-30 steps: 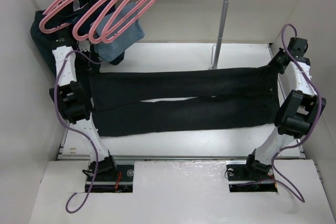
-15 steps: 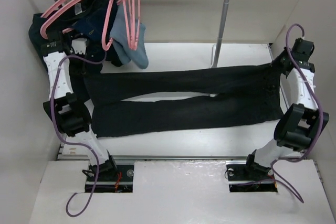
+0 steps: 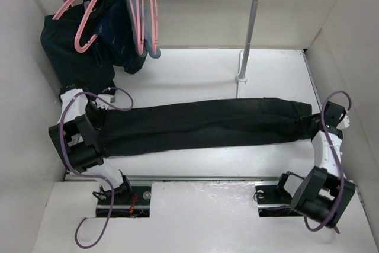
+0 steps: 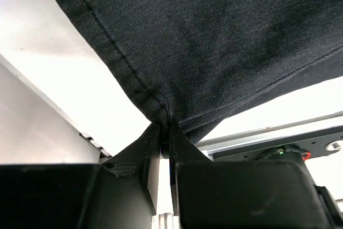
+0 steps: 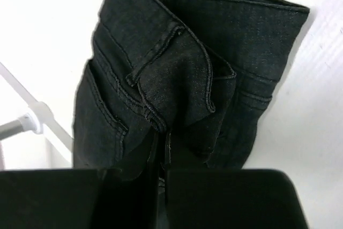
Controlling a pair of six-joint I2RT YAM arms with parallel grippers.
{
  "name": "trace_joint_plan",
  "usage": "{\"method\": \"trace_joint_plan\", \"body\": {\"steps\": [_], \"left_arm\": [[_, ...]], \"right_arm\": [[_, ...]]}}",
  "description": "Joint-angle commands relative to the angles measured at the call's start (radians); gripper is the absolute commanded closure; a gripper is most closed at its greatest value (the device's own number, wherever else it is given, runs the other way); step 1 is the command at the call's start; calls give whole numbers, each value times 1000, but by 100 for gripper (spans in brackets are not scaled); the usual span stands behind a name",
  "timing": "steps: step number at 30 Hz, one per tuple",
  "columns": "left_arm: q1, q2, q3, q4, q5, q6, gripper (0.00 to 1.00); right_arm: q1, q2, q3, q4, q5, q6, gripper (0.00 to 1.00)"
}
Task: Place the trousers on the hanger
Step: Fold the trousers at the center of the board.
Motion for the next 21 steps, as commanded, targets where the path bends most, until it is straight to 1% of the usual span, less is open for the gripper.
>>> {"method": "trace_joint_plan", "body": {"steps": [1,2,5,8,9,10,12,15,16,17,19,20,21], "left_arm": [[15,-63,-38,20,-60,43,100],[15,-63,-49,32,-60,43,100],[24,-63,-49,32,-71,43,100],[33,-63,8,11,-80,43,100],[33,-63,52,-19,-80,43,100],[44,-63,77,-33,-80,43,100],[44,-63,136,-61,-80,54,100],[44,-75,126,-84,-89,66,100],[44,-75,80,-84,-111,66,100],[44,-87,48,-71,-125,66,100],[44,-98,-23,-61,-157,66,100],[44,-98,-93,-52,-157,75,100],[44,-98,-124,-52,-157,76,100]], "right_arm": [[2,-101,-10,4,112,125,100],[2,-110,-21,-14,158,125,100],[-31,-111,-21,-40,172,125,98],[-50,-89,11,-11,120,82,100],[-50,-89,27,4,80,59,100],[-50,-89,65,16,69,37,100],[-50,-89,102,-2,95,6,100],[-50,-108,125,-89,169,-6,100],[-59,-118,125,-112,217,6,100],[-69,-118,107,-152,238,41,100],[-83,-118,80,-172,261,78,99],[-96,-118,58,-172,271,98,94],[-96,-118,48,-198,272,143,75]]}}
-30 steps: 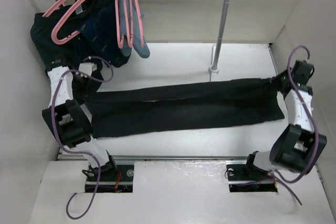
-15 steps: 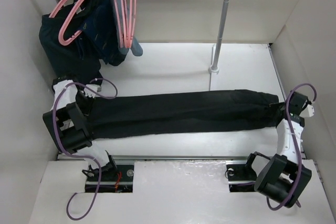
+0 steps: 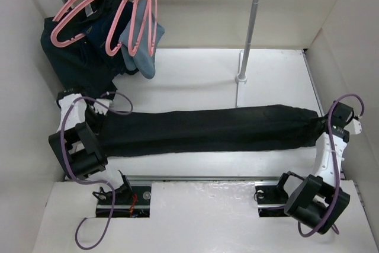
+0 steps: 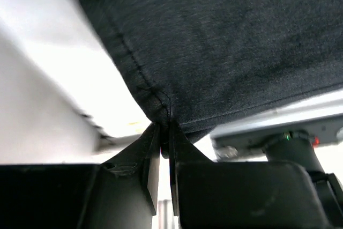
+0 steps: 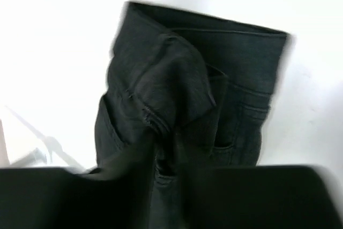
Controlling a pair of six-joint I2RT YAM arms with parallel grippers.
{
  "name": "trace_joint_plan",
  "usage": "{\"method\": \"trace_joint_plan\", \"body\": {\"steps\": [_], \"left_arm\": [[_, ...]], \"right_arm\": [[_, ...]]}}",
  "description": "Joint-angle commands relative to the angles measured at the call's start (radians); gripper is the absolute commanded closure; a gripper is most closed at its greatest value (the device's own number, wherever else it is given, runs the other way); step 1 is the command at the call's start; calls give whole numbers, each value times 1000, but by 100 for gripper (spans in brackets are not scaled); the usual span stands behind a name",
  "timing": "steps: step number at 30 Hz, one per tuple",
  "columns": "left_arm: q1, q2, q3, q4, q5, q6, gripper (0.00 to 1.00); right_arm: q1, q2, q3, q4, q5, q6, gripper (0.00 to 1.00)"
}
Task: Place the trousers on the hanger
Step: Fold the trousers at the center of the board.
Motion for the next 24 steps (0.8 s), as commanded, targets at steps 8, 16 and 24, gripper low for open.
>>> {"method": "trace_joint_plan", "body": {"steps": [8,16,24], "left_arm": [[18,-33,-266,-9,-154,86,78],[18,19,63,-97,-103,55,59],[-99,22,62,-64,28,47,58]], "right_arm": [[-117,9,53,-38,168,23,24],[23,-6,221,-80,259,-127,23],[375,38,165,34,227,-157,54]]}}
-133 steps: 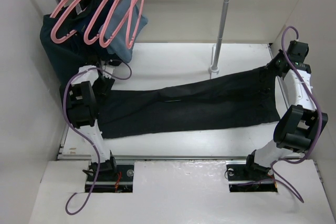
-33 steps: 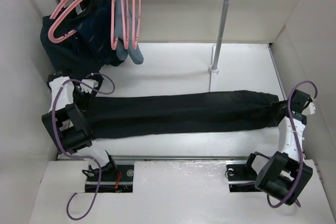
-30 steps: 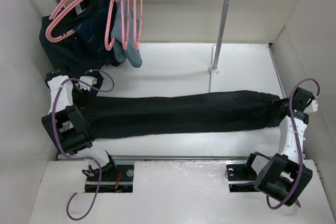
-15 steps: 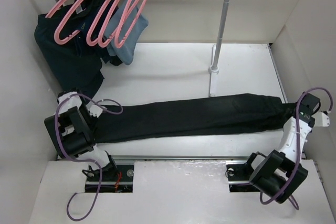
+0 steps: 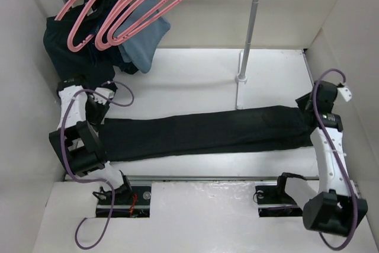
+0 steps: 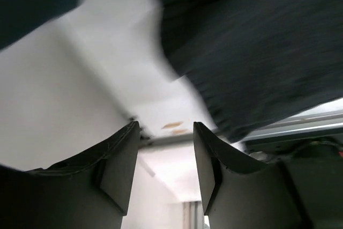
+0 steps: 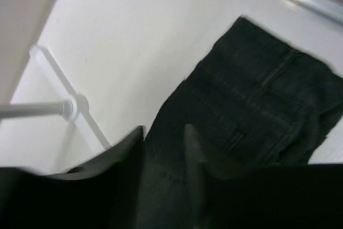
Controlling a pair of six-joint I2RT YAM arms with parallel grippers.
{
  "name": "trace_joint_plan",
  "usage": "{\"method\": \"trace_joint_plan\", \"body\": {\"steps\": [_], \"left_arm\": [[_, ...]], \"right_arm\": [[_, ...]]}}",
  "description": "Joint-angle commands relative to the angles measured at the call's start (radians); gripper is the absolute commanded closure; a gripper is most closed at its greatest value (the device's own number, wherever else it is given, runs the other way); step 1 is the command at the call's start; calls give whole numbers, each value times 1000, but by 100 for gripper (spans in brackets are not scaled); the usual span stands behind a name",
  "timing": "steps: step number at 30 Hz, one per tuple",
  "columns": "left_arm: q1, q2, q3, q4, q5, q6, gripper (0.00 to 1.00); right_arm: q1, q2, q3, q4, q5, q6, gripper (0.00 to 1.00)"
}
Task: Place the trousers on the hanger
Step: Fold the trousers at the center of the board.
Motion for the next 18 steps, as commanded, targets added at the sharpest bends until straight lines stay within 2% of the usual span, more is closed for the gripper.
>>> {"method": "trace_joint_plan", "body": {"steps": [1,4,5,6,9,13,18], "left_arm": [[-88,-5,-83,-32,125,-34,58],[-111,45,-187,79,128,-97,58],[-111,56,-215,109,110,-131,58],[-111,56,-268,170,61,-145,58],[-111,84,-342,270,-42,-188,59],[-122,105,-362,466,-133,-241,60],[-189,148,-316,606,-144,-291,62]], "right_arm": [[51,147,-17,19,-26,22,65],[10,318,-46,-7,-136,45,85],[-7,352,-57,2,-181,45,87],[-34,383,-69,18,-265,45,87],[-45,479,-113,71,-346,33,89],[-35,558,-138,140,-365,61,89],[8,644,-32,240,-347,22,89]]}}
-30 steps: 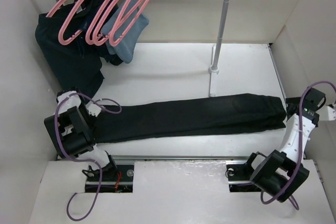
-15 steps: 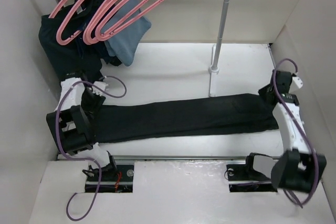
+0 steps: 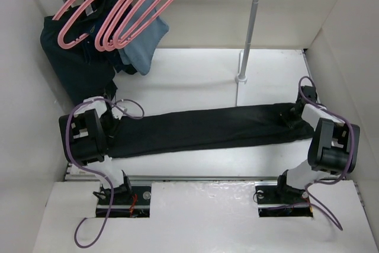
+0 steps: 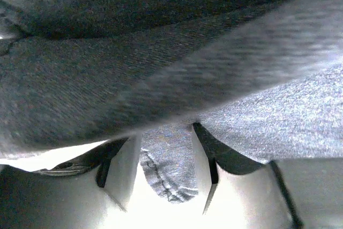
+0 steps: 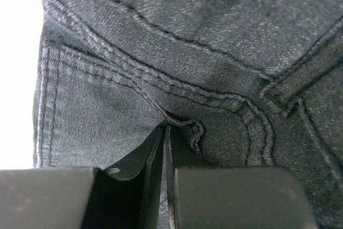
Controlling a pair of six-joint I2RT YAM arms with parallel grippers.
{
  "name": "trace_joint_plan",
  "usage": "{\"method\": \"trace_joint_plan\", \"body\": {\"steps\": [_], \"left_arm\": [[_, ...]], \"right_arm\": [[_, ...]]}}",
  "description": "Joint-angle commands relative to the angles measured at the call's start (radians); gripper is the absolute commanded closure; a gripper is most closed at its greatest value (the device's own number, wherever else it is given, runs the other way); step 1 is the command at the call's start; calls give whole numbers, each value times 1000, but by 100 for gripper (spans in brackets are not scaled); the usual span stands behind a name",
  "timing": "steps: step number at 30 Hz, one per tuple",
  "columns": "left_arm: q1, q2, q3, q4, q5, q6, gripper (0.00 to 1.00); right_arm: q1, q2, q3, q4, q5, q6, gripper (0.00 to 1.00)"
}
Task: Place the trousers on the hanger
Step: Fold the trousers at the center of the board.
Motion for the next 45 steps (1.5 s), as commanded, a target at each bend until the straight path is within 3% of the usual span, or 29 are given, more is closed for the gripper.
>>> {"method": "trace_joint_plan", "body": {"steps": [1,6,10,11,14,17,18,24,31,33,34,35,36,41,45], "left_arm": [[-46,56,43,314,-60,-66,62],[-68,105,184,327,-97,-88,64],[-68,67,148,303,-62,-76,64],[-68,35,126,303,-62,-62,64],[-68,-20,47,303,-40,-51,64],[-68,-43,13,294,-29,-51,64],[-68,-53,-1,294,-20,-51,64],[-68,-34,8,294,-11,-62,64],[-68,-25,37,294,-2,-62,64],[-68,-25,37,294,-2,-62,64],[-68,-25,37,294,-2,-62,64],[-68,-25,27,294,-2,-62,67],[-59,-25,26,294,-2,-62,68],[-59,-25,-4,305,-11,-62,76],[-59,-16,-4,305,-11,-62,78]], "right_arm": [[52,82,73,132,-16,-37,89],[97,65,207,158,-31,-129,85],[86,-70,207,111,-52,-213,55],[69,-137,207,62,-52,-236,39],[15,-249,198,-86,7,-227,18],[-77,-291,170,-209,-29,-166,8],[-95,-309,150,-249,-60,-146,0],[-140,-323,-4,-218,-184,-80,0],[-186,-193,1,-170,-190,-84,0],[-196,-159,1,-138,-152,-97,14],[-209,-147,26,-129,-143,-97,31],[-209,-137,43,-128,-143,-135,87],[-209,-137,60,-128,-143,-147,100],[-146,-223,176,-128,-103,-296,100],[-60,-372,147,-60,15,-426,100]]}}
